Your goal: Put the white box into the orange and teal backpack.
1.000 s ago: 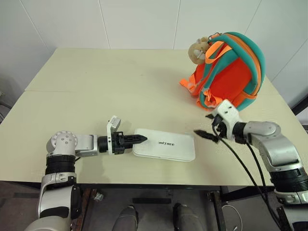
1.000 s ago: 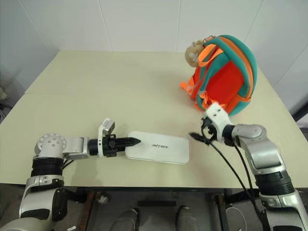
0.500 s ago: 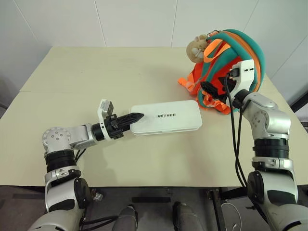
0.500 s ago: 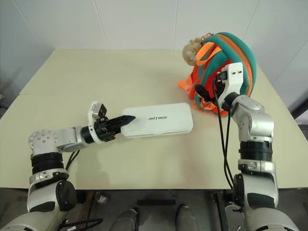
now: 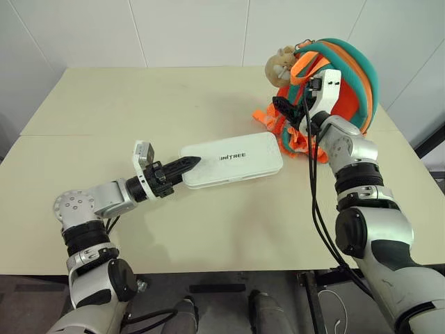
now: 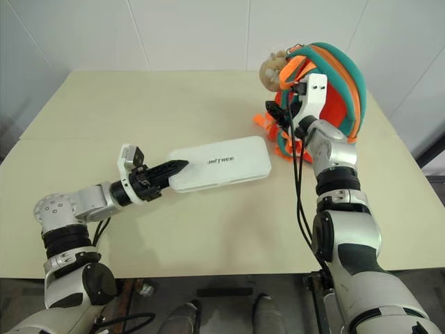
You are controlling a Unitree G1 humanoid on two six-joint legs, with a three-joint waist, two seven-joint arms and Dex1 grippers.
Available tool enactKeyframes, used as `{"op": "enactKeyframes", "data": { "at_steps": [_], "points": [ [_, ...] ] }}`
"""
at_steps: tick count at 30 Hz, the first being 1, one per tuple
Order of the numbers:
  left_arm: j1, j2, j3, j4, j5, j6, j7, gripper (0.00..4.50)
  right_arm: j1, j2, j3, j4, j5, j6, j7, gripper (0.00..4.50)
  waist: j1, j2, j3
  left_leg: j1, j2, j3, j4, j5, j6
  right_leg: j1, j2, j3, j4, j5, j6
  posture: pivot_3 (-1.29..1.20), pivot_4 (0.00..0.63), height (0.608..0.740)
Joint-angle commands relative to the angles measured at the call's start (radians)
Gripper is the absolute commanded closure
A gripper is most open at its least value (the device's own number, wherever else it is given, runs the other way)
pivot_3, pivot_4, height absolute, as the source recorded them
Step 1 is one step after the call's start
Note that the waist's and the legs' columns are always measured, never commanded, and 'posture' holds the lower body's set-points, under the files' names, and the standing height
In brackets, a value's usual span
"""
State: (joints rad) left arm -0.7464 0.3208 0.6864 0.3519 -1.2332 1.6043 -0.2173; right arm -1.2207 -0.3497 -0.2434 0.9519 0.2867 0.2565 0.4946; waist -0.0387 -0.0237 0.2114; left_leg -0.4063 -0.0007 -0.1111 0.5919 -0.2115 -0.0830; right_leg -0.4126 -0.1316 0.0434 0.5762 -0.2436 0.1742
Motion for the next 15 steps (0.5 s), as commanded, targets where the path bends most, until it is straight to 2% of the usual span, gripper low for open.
{"op": "enactKeyframes", "data": {
  "at_steps": [1, 6, 7, 15],
  "points": [
    [0.003, 0.002, 0.048, -0.046, -0.059, -0.027, 0.03, 3.22, -0.038, -0.014, -0.005, -0.014, -0.002, -0.04, 0.008, 2.61, -0.001, 0.0, 0.0, 0.0, 0.0, 0.0, 0.0, 0.0, 0.0, 0.0, 0.0, 0.0, 0.0, 0.0, 0.0, 0.0, 0.15, 0.74],
    [-0.019, 0.048, 0.078, -0.019, -0.061, -0.08, 0.059, 3.22, -0.009, -0.014, 0.004, -0.139, 0.017, 0.011, 0.048, 4.32, -0.009, 0.0, 0.0, 0.0, 0.0, 0.0, 0.0, 0.0, 0.0, 0.0, 0.0, 0.0, 0.0, 0.0, 0.0, 0.0, 0.15, 0.74],
    [-0.03, 0.067, 0.084, -0.005, -0.055, -0.097, 0.06, 3.22, 0.006, -0.014, 0.008, -0.191, 0.027, 0.039, 0.061, 4.5, -0.011, 0.0, 0.0, 0.0, 0.0, 0.0, 0.0, 0.0, 0.0, 0.0, 0.0, 0.0, 0.001, 0.0, 0.0, 0.0, 0.15, 0.74],
    [-0.087, 0.223, 0.066, 0.121, 0.0, -0.198, 0.005, 3.22, 0.163, -0.022, 0.042, -0.691, 0.166, 0.344, 0.119, 4.5, -0.015, 0.0, 0.0, 0.0, 0.0, 0.0, 0.0, 0.0, -0.001, -0.002, 0.0, 0.0, 0.006, -0.003, 0.0, 0.0, 0.15, 0.74]
  ]
}}
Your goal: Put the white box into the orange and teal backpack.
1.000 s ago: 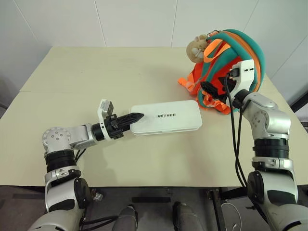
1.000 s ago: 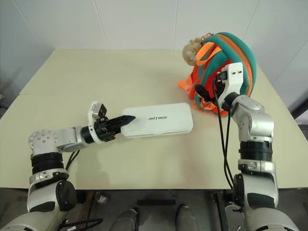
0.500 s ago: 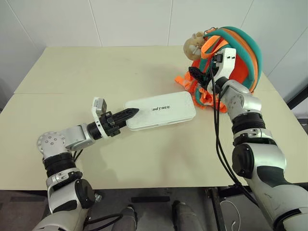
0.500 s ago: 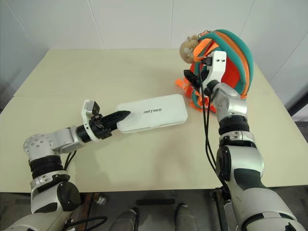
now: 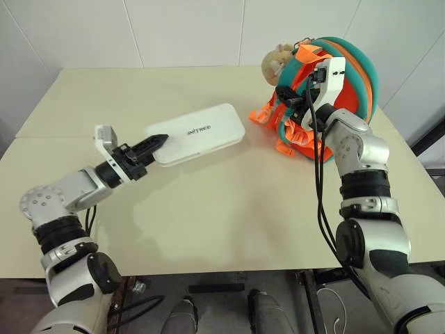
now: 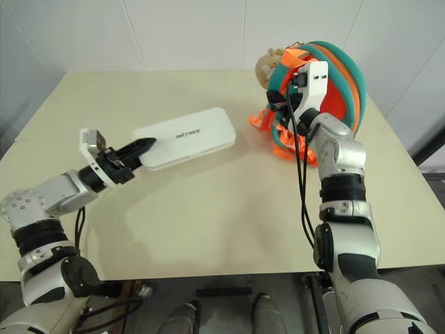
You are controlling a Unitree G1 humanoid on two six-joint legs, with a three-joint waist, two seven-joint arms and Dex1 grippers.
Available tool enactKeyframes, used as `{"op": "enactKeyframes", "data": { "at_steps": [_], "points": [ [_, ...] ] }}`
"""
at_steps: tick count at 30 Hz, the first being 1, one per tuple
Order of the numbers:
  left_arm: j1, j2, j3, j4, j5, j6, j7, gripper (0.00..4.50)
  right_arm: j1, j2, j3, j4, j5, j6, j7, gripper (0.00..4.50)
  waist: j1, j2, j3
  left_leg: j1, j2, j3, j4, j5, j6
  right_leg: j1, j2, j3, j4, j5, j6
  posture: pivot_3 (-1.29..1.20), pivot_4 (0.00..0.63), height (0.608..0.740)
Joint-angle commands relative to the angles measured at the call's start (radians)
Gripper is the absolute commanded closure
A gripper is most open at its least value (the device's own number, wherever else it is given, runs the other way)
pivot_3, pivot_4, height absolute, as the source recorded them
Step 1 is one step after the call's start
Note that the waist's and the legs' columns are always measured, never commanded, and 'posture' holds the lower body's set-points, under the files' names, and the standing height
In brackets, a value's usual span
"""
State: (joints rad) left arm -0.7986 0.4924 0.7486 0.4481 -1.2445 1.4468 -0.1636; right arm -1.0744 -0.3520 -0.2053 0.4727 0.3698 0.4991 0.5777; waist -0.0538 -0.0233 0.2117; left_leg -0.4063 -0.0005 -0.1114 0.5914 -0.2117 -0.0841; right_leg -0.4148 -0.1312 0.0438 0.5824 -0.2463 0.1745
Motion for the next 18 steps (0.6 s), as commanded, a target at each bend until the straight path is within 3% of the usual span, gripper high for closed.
{"op": "enactKeyframes", "data": {
  "at_steps": [1, 8, 18],
  "points": [
    [-0.043, 0.077, -0.004, 0.046, 0.026, -0.056, -0.066, 3.22, 0.036, -0.025, 0.009, -0.285, 0.115, 0.154, 0.042, 4.5, 0.0, 0.0, 0.0, 0.0, 0.0, 0.0, 0.0, 0.0, 0.0, 0.0, 0.0, 0.0, 0.0, 0.0, 0.0, 0.0, 0.15, 0.74],
    [-0.097, 0.223, -0.082, 0.17, 0.154, -0.183, -0.241, 3.22, 0.104, -0.072, -0.008, -0.663, 0.37, 0.458, 0.064, 4.5, -0.001, 0.0, 0.0, 0.0, 0.0, 0.0, -0.002, -0.001, 0.001, -0.003, 0.0, 0.0, 0.003, -0.002, -0.002, 0.0, 0.15, 0.74],
    [-0.176, 0.332, -0.186, 0.302, 0.312, -0.291, -0.449, 3.22, 0.131, -0.17, -0.002, -0.894, 0.648, 0.64, 0.095, 4.5, 0.003, 0.0, 0.001, -0.001, 0.0, 0.0, -0.002, -0.002, 0.002, -0.003, 0.0, 0.0, 0.003, -0.003, -0.002, 0.0, 0.15, 0.74]
  ]
}}
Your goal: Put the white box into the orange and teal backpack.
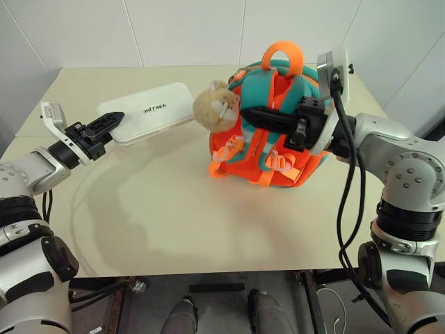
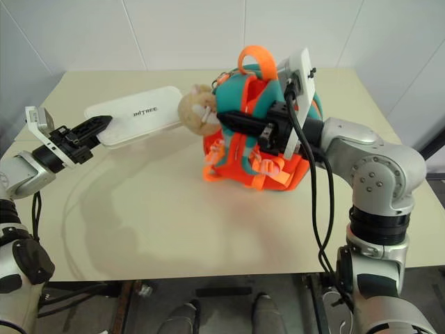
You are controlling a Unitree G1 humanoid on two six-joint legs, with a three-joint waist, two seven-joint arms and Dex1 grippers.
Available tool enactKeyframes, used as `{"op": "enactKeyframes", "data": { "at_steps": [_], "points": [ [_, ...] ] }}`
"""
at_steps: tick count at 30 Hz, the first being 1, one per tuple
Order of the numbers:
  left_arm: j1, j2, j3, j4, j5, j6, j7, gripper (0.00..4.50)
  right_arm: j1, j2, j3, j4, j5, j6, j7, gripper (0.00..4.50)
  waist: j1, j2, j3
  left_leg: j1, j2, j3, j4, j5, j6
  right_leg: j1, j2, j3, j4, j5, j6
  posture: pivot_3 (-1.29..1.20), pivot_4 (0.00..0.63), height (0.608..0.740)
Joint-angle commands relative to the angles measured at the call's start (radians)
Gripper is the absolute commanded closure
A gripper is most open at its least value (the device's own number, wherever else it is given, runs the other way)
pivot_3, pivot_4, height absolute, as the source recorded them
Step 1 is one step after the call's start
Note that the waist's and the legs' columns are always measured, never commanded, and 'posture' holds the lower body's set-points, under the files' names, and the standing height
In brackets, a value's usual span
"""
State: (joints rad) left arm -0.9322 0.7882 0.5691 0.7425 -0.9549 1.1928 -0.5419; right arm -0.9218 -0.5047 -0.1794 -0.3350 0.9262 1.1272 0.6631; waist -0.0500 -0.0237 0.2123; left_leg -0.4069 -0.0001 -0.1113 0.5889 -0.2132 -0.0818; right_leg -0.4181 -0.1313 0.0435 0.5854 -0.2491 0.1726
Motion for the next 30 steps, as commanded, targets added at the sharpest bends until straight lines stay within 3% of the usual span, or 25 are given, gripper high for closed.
{"op": "enactKeyframes", "data": {
  "at_steps": [1, 4, 10, 14, 21, 30],
  "points": [
    [-0.047, 0.039, -0.016, 0.016, 0.039, -0.052, -0.09, 3.22, -0.012, -0.026, -0.022, -0.098, 0.105, 0.015, 0.017, 4.5, 0.0, 0.0, 0.0, 0.0, 0.0, 0.0, 0.0, 0.0, 0.0, 0.0, 0.0, 0.0, 0.0, 0.0, 0.0, 0.0, 0.15, 0.74],
    [-0.054, 0.044, -0.044, 0.03, 0.08, -0.079, -0.144, 3.22, 0.036, -0.074, 0.01, -0.152, 0.125, 0.011, 0.06, 4.5, 0.004, 0.0, 0.0, 0.0, 0.0, 0.0, 0.0, 0.0, 0.0, 0.0, 0.0, 0.0, 0.0, 0.0, 0.0, 0.0, 0.15, 0.74],
    [-0.075, 0.054, -0.085, 0.067, 0.146, -0.108, -0.223, 3.22, -0.022, -0.089, -0.018, -0.15, 0.284, 0.029, 0.014, 4.5, 0.003, -0.001, 0.001, 0.0, 0.0, 0.0, 0.0, 0.0, 0.0, -0.001, 0.0, 0.0, 0.0, 0.0, 0.0, 0.0, 0.15, 0.74],
    [-0.076, 0.052, -0.121, 0.073, 0.196, -0.186, -0.308, 3.22, 0.059, -0.174, 0.028, -0.181, 0.248, 0.017, 0.096, 4.5, 0.013, -0.002, 0.001, 0.0, 0.0, 0.0, 0.0, 0.0, 0.001, -0.001, 0.0, 0.0, 0.0, -0.001, 0.0, 0.0, 0.15, 0.74],
    [0.005, 0.052, -0.142, -0.021, 0.228, -0.422, -0.621, 3.22, 0.184, -0.356, 0.109, -0.135, 0.017, -0.156, 0.286, 4.5, 0.022, -0.003, 0.001, -0.001, 0.0, 0.001, 0.002, -0.001, 0.001, -0.001, 0.0, -0.001, -0.003, -0.001, 0.0, 0.0, 0.15, 0.74],
    [0.028, 0.055, -0.026, -0.037, 0.143, -0.542, -0.884, 3.23, 0.282, -0.392, 0.099, -0.1, -0.045, -0.234, 0.347, 4.5, 0.021, -0.003, 0.001, -0.001, 0.001, 0.001, 0.004, -0.001, 0.001, -0.001, 0.0, 0.0, -0.002, -0.001, -0.001, 0.0, 0.15, 0.74]
  ]
}}
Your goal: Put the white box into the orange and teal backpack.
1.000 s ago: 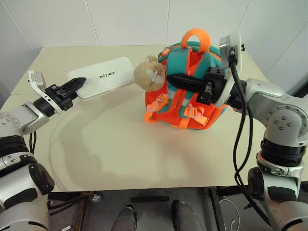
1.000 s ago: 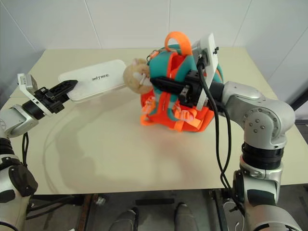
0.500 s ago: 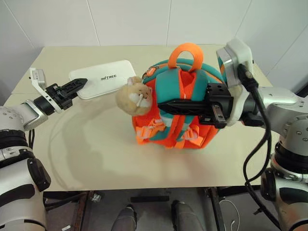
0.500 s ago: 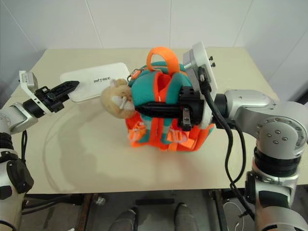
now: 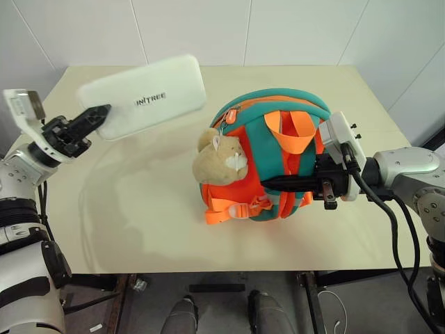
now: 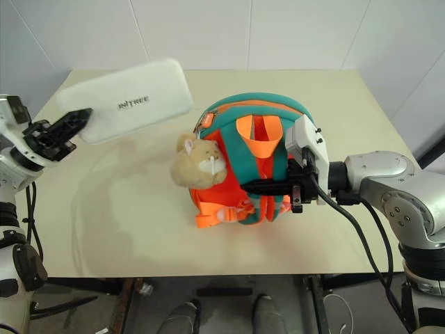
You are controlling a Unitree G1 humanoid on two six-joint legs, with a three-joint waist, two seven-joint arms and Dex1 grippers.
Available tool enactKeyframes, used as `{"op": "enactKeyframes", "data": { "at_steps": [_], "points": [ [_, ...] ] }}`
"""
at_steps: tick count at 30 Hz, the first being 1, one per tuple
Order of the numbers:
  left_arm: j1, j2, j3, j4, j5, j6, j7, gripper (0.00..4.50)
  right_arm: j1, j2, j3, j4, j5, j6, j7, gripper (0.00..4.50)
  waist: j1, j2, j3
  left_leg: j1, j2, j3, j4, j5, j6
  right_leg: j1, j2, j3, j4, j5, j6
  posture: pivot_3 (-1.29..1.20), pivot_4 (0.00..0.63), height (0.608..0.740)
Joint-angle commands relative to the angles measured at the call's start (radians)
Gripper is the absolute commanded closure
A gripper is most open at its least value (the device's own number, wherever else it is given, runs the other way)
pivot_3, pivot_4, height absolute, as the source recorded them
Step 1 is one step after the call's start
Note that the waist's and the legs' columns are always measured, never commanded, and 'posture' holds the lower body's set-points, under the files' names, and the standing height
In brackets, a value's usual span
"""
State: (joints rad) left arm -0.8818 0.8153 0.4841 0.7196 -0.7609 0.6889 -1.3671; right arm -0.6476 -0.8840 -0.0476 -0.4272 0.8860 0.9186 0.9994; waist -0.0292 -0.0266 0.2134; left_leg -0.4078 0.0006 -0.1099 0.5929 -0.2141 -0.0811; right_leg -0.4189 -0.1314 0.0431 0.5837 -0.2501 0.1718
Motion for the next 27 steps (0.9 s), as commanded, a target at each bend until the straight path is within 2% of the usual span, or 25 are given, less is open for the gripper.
{"op": "enactKeyframes", "data": {
  "at_steps": [1, 9, 14, 21, 27],
  "points": [
    [-0.026, 0.028, 0.059, -0.013, -0.055, -0.039, -0.087, 3.23, 0.016, -0.012, -0.033, -0.002, -0.011, -0.033, 0.013, 4.5, 0.001, 0.0, 0.0, 0.0, 0.0, 0.0, 0.0, 0.0, 0.0, 0.0, 0.0, 0.0, 0.0, 0.0, 0.0, 0.0, 0.15, 0.74],
    [-0.004, 0.053, -0.013, -0.055, -0.067, -0.016, -0.245, 3.23, 0.045, 0.002, -0.034, 0.024, -0.024, -0.067, 0.017, 4.5, 0.001, 0.0, 0.0, 0.0, 0.0, 0.0, 0.002, 0.0, 0.0, 0.0, 0.0, 0.0, 0.002, 0.0, 0.0, 0.0, 0.15, 0.74],
    [0.019, 0.057, -0.097, -0.158, -0.102, 0.013, -0.247, 3.24, 0.041, 0.012, -0.028, 0.03, -0.03, -0.071, 0.011, 4.5, 0.001, 0.0, 0.0, 0.0, 0.0, 0.0, 0.002, 0.0, 0.0, 0.0, 0.0, 0.0, 0.003, 0.0, 0.0, 0.0, 0.15, 0.74],
    [0.01, 0.029, -0.135, -0.327, -0.144, 0.106, -0.195, 3.24, 0.044, 0.019, -0.026, 0.032, -0.044, -0.072, 0.007, 4.5, 0.0, 0.0, 0.0, 0.0, 0.0, 0.0, 0.002, 0.0, 0.0, 0.0, 0.0, 0.0, 0.003, 0.0, 0.0, 0.0, 0.15, 0.74],
    [0.02, 0.049, -0.181, -0.35, -0.085, 0.08, -0.182, 3.24, 0.042, 0.024, -0.025, 0.033, -0.052, -0.07, 0.003, 4.5, 0.0, 0.0, 0.0, 0.001, 0.0, 0.0, 0.002, 0.0, 0.0, 0.0, 0.0, 0.0, 0.003, 0.0, -0.001, 0.0, 0.15, 0.74]
  ]
}}
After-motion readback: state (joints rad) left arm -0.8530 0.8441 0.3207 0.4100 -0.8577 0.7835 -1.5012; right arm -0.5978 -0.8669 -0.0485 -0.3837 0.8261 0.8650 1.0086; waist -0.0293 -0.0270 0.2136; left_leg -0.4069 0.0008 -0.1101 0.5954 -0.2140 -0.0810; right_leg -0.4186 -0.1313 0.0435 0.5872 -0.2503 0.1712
